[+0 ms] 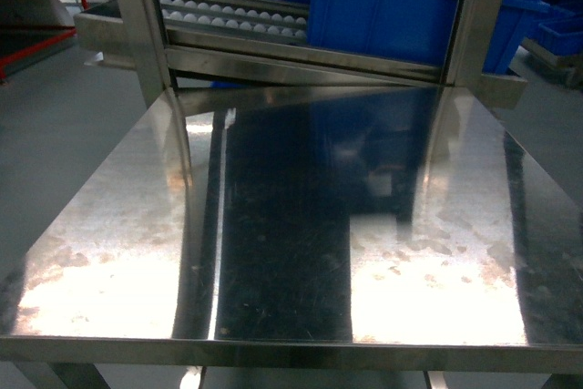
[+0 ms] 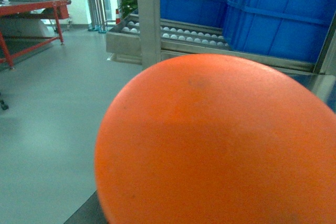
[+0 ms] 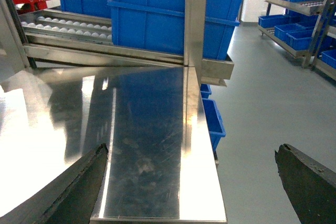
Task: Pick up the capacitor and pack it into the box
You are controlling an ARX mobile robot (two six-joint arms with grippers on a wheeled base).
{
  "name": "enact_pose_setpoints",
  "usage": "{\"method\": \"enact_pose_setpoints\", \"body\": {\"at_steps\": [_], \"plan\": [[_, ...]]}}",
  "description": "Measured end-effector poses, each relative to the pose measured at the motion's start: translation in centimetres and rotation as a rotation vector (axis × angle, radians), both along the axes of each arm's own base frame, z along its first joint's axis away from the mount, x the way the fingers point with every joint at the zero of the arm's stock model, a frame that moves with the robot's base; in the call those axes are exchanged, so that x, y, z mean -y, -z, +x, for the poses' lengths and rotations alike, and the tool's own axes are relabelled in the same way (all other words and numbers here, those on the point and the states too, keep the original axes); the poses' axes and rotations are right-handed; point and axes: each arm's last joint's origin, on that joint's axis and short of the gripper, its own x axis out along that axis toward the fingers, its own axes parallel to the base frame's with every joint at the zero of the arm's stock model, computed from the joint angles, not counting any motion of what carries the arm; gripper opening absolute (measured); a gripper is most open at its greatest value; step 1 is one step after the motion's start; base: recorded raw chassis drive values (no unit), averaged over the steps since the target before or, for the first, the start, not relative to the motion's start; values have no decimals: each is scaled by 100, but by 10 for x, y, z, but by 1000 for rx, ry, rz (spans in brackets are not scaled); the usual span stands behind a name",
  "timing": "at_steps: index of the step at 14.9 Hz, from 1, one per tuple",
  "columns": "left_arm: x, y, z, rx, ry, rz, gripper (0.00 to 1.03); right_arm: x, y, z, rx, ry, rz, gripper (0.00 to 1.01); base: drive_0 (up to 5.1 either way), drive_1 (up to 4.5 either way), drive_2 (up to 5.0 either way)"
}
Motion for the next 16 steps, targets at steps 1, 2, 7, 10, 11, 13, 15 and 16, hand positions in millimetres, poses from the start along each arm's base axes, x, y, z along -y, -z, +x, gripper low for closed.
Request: {"method": "enact_pose_setpoints", "body": {"at_steps": [1, 2, 7, 10, 11, 13, 15, 16], "plan": [[0, 0, -1, -2, -2, 0, 44, 0, 0, 0, 0, 0, 0, 98, 0, 0, 0], [0, 0, -3, -3, -3, 0, 44, 0, 0, 0, 0, 0, 0, 98, 0, 0, 0], [0, 1, -9, -5, -3, 0, 44, 0, 0, 0, 0, 0, 0, 98, 0, 0, 0], [0, 4, -20, -19, -5, 0, 44, 0, 0, 0, -1, 0, 0, 98, 0, 0, 0], [0, 2, -21, 0, -6, 0, 44, 0, 0, 0, 0, -1, 0, 98, 0, 0, 0], [0, 4, -20, -9, -3, 0, 44, 0, 0, 0, -2, 0, 0, 98, 0, 0, 0], [0, 4, -20, -16, -3, 0, 44, 0, 0, 0, 0, 0, 0, 98, 0, 0, 0], [0, 4, -20, -16, -3, 0, 44, 0, 0, 0, 0, 0, 0, 98, 0, 0, 0]]}}
